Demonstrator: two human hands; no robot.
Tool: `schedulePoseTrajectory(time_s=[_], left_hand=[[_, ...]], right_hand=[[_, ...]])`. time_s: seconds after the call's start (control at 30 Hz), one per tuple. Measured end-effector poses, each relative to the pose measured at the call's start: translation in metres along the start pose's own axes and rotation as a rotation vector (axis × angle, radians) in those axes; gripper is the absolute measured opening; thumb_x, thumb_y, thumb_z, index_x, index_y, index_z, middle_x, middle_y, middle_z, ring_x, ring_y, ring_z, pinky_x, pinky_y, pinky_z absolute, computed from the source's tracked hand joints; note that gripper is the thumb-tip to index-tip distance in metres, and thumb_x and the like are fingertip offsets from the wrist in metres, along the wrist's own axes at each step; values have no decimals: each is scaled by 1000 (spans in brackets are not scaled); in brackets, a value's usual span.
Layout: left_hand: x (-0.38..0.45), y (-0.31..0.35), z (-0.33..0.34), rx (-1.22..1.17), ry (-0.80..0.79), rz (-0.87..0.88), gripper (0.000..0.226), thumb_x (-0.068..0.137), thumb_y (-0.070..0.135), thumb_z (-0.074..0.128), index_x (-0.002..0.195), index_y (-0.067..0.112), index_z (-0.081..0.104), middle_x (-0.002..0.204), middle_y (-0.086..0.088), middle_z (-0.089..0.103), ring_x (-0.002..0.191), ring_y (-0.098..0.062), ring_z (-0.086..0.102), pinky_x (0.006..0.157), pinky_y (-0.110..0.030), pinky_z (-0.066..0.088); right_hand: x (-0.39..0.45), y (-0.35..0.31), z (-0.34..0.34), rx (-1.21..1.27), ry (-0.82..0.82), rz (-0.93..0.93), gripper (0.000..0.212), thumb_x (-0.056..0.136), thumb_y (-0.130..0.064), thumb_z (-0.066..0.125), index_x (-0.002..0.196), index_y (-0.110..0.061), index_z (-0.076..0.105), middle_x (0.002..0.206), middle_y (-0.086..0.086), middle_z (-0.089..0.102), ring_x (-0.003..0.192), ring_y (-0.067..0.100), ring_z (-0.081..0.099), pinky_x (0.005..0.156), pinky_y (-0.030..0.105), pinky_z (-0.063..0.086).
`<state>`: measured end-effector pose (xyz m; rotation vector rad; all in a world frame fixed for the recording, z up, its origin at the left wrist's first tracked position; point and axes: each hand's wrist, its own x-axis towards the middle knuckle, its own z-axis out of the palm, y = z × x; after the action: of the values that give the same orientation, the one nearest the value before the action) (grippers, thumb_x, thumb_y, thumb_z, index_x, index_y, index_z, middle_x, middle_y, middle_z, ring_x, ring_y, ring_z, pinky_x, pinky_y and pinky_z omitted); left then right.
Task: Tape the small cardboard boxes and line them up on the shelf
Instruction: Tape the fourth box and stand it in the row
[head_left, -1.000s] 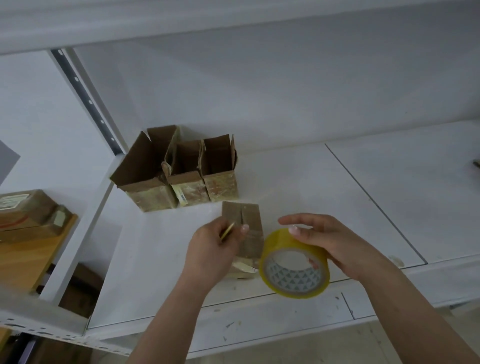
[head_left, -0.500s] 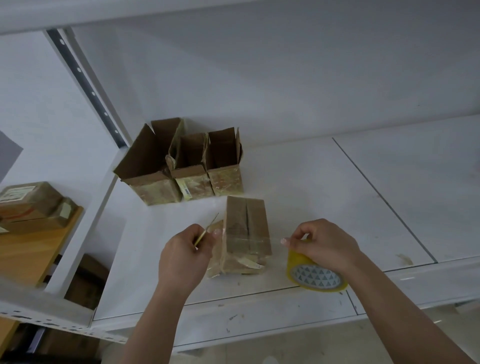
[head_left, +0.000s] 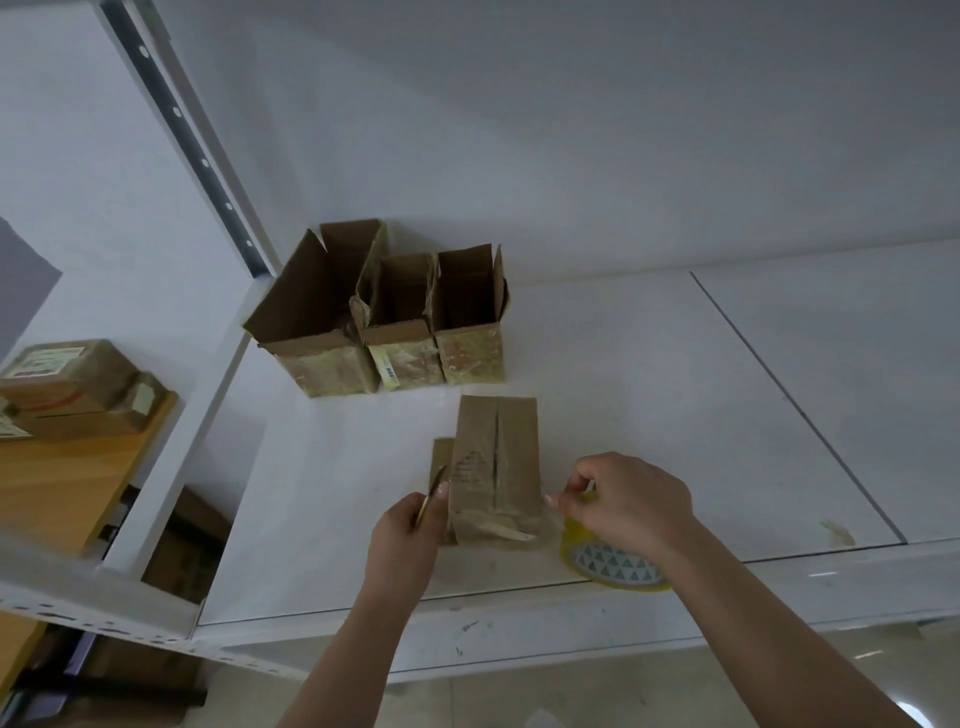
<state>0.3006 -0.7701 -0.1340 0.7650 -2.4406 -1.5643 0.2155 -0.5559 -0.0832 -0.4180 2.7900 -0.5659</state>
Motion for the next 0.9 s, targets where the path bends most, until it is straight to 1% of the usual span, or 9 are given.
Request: schedulePoseTrajectory(time_s=[0.2, 0.33, 0.43, 0.5, 0.57, 0.63, 0.77, 0.83, 0.9], left_hand=[[-1, -12, 8, 72, 54, -55, 56, 89, 62, 44, 67, 10, 43, 58, 0, 49, 53, -14, 42, 53, -28, 33], [0, -20, 5, 153, 33, -130, 36, 90, 52, 56, 84, 18, 47, 77, -1, 57, 65, -13, 51, 54, -28, 37], [3, -7, -16, 194, 83, -44, 34, 87, 44, 67, 89, 17, 47, 78, 0, 58, 68, -12, 54, 54, -25, 38], [5, 15, -32, 109, 132, 107, 32, 91, 47, 58, 89, 17, 50, 73, 3, 57, 63, -9, 53, 55, -25, 38], [6, 50, -41, -10, -1, 242, 36, 98, 47, 42, 83, 15, 53, 64, 8, 52, 55, -6, 47, 54, -24, 37], [5, 85, -36, -23, -252, 340, 44, 101, 45, 34, 77, 13, 54, 59, 11, 49, 52, -5, 44, 52, -18, 36], [10, 117, -3, 32, -644, 290, 47, 104, 39, 36, 71, 13, 58, 57, 3, 58, 51, -9, 54, 50, -17, 44], [17, 109, 8, 91, -689, 241, 49, 104, 40, 36, 70, 12, 57, 56, 1, 58, 48, -10, 54, 49, -18, 46], [23, 96, 12, 108, -642, 240, 50, 104, 41, 37, 68, 13, 57, 51, 3, 58, 43, -9, 52, 47, -19, 45]], right_hand=[[0, -2, -1, -6, -5, 13, 35, 81, -72, 54, 75, -37, 57, 79, -20, 54, 80, 4, 54, 58, 23, 33], [-2, -1, -3, -14, 2, 21, 35, 81, -72, 54, 74, -38, 55, 81, -19, 57, 79, 2, 55, 58, 24, 35], [-2, -1, -4, -18, -8, 23, 34, 81, -72, 53, 79, -38, 58, 79, -22, 53, 75, -1, 51, 56, 22, 32], [-3, 0, -5, -2, -10, 26, 34, 81, -72, 53, 80, -39, 58, 79, -23, 52, 76, -1, 51, 56, 22, 32], [-3, 0, -6, 8, -24, 26, 33, 81, -72, 52, 77, -40, 57, 80, -23, 52, 77, 0, 51, 57, 22, 33], [-3, -2, -8, -2, -43, 34, 33, 81, -72, 52, 74, -40, 54, 79, -24, 50, 76, -1, 49, 59, 23, 34], [-4, -3, -10, 13, -62, 51, 33, 81, -70, 54, 73, -38, 54, 84, -23, 51, 82, 1, 52, 62, 24, 35], [-5, -1, -11, 61, -73, 37, 32, 80, -69, 57, 75, -38, 58, 90, -20, 54, 88, 4, 55, 66, 25, 39], [-6, 4, -13, 247, -132, 15, 30, 82, -63, 62, 84, -34, 67, 98, -17, 62, 92, 5, 59, 76, 29, 48]])
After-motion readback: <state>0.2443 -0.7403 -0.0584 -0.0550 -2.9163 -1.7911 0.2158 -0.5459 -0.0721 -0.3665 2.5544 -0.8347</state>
